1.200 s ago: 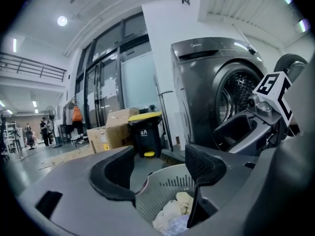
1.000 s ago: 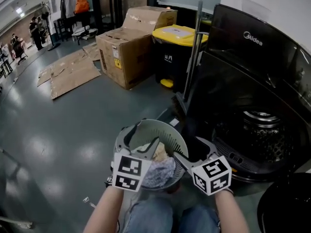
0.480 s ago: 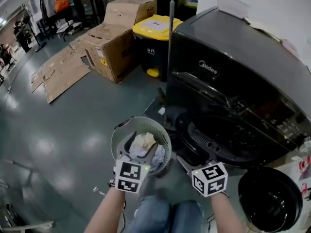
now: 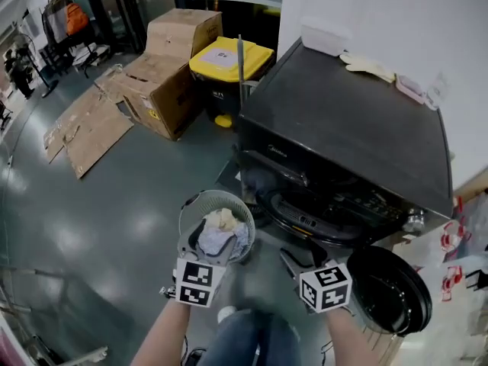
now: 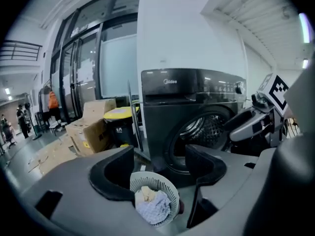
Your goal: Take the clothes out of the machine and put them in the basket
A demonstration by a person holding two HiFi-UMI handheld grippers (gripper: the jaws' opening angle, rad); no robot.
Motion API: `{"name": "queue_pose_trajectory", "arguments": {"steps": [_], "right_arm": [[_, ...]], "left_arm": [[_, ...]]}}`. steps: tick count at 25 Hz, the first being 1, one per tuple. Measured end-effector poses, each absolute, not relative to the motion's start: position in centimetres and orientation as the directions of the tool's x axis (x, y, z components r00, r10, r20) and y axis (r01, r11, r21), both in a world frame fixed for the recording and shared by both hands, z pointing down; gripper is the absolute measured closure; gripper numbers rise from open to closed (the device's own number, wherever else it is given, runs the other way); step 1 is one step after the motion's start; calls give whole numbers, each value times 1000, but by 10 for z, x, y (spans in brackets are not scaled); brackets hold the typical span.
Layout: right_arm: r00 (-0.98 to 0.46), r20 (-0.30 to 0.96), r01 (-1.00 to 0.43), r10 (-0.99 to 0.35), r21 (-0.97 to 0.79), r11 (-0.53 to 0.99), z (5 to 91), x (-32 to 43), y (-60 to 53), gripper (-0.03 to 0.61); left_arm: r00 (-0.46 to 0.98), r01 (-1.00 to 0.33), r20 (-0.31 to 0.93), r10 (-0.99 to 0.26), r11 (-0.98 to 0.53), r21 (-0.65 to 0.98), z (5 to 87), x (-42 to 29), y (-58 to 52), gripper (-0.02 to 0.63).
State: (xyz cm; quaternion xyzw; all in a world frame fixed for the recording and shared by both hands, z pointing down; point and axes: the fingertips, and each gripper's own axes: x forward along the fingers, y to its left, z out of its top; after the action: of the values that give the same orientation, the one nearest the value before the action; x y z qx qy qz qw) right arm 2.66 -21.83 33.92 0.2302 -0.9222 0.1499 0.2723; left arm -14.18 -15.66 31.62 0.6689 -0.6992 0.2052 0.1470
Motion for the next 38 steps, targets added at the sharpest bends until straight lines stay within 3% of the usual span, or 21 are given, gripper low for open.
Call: {"name": "queue_pose_trajectory", "arguments": {"steps": [9,20,29,31,34,35,38], "right_arm": [[-711,581,-569,-397,-143,809,228,64,-191,307],[-646,484,-702,-590,-75,708,113,89,-157,327],[-609,370,-760,-702,-19,649,44,120,-118,416],[-603,346,-758,-719,31,651,30,129,-106,464],[-605,285,-761,-744,67,645,5,143,-89,557],[-610,262,-761,-747,69,646,-4,147,-82,577],[-629,207,-752,-750,85,654,-33,159,-63,577]], "left_arm": [[-36,-997,469,-883,-2,-81,209,-117,-134,308],[51,-985,425,-904,-117,-129,122,-113,-102,308],[71,-975,341,-937,-138,-175,56,-98,-71,315],[78,-973,321,-944,-142,-183,41,-92,-62,365],[43,-976,262,-964,-97,-196,16,-89,-48,514],[26,-977,236,-971,-75,-199,5,-89,-42,592],[16,-978,166,-986,-50,-203,-26,-83,-23,612]]}}
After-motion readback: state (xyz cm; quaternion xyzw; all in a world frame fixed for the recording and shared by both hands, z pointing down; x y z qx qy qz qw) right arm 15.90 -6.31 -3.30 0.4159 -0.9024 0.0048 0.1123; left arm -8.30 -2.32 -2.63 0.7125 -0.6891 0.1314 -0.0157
